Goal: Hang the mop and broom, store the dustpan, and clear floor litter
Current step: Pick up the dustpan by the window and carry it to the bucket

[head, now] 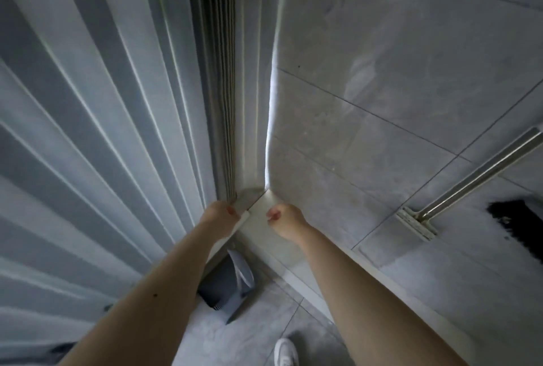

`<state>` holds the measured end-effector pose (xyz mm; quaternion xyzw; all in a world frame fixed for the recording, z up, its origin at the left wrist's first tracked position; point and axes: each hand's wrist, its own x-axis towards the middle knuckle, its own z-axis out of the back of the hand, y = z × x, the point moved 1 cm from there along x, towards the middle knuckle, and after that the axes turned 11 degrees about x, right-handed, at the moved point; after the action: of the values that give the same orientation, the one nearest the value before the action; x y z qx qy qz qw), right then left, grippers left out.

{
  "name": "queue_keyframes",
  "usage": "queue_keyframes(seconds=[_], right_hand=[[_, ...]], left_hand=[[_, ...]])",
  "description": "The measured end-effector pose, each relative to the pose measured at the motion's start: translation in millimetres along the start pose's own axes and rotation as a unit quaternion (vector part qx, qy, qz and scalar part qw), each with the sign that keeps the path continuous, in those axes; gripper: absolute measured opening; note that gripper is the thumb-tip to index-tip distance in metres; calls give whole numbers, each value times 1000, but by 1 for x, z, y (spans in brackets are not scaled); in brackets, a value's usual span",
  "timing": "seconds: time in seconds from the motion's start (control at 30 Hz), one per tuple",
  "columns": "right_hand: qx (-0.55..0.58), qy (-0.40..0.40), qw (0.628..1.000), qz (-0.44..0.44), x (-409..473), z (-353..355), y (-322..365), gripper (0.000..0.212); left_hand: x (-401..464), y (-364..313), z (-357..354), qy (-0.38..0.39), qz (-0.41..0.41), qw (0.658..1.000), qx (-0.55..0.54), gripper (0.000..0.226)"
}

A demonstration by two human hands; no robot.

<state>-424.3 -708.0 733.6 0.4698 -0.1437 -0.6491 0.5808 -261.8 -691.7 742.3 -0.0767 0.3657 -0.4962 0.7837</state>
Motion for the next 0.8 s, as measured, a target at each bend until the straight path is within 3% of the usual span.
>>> queue_keyframes(seconds=[0.23,0.5,0.57,0.63,0.7,0.8], right_hand=[[-46,138,989,-27,43,-51,-24,24],[-137,253,956,-60,76,-86,-60,40],[-137,260,954,-57,84,-91,-64,45],[-137,270,952,-54,91,-97,-66,50],[-139,289,946,-55,96,-105,-66,54],[-145,311,938,-53,99,-117,-66,53]], left_hand=[[17,38,-32,10,64,997,28,28],[22,63,-86,22,192,980,-53,35],[14,62,-93,67,213,972,-74,35],[13,66,-104,81,291,941,-155,37],[13,68,-115,133,270,944,-135,38],[8,64,-121,211,283,914,-201,37]])
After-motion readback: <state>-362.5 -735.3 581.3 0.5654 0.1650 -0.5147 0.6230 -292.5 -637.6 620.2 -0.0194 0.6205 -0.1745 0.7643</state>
